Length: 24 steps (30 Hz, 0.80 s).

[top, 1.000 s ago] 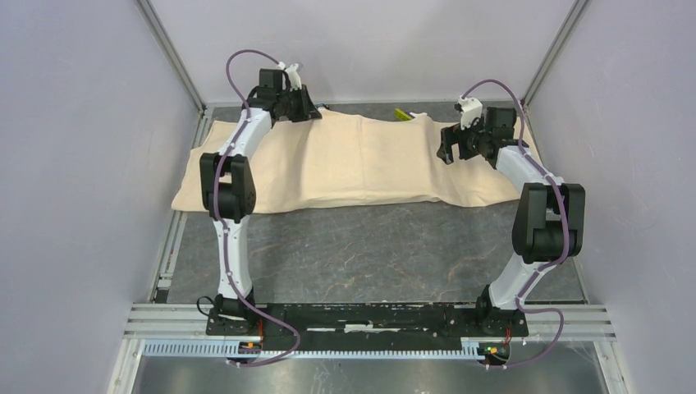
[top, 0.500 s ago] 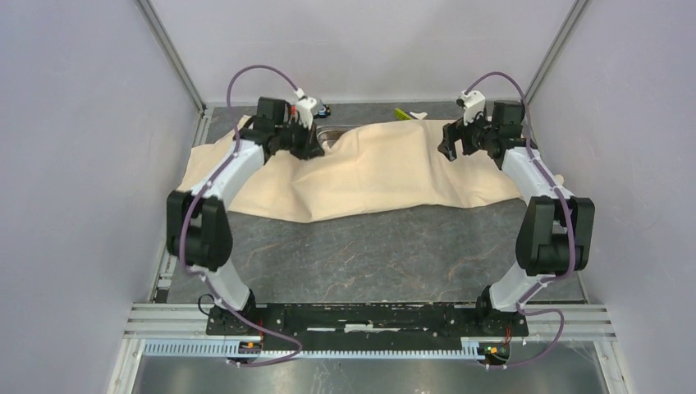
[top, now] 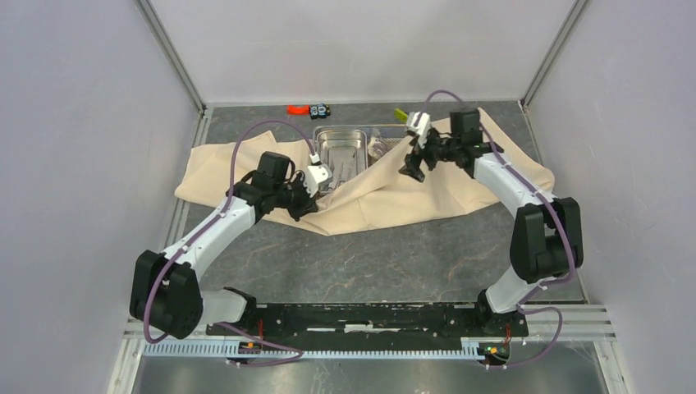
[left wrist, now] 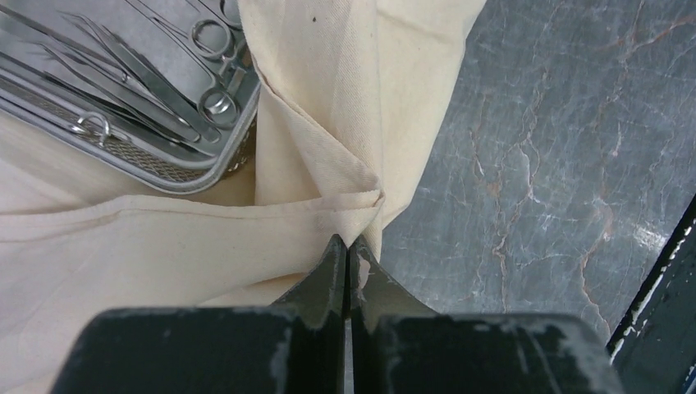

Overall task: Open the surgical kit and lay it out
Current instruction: Open the surgical kit at the center of the board.

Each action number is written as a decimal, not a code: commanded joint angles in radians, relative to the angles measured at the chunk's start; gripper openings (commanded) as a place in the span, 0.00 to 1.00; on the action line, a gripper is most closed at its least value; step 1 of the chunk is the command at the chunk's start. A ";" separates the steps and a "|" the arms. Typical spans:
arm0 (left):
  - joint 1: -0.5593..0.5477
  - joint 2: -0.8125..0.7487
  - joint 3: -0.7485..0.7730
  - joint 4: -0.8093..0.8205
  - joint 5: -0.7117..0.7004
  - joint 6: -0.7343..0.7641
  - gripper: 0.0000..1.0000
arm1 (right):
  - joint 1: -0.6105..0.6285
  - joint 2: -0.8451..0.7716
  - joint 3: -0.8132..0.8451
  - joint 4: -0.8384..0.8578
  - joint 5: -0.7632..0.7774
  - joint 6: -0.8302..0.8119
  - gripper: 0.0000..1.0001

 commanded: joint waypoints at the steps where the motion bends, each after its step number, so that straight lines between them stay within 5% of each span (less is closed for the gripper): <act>1: -0.015 -0.048 -0.021 0.000 -0.029 0.041 0.02 | 0.087 0.061 0.045 -0.061 0.031 -0.167 0.98; 24: -0.053 -0.036 0.003 0.012 -0.120 -0.012 0.02 | 0.201 0.459 0.601 -0.537 0.302 -0.649 0.96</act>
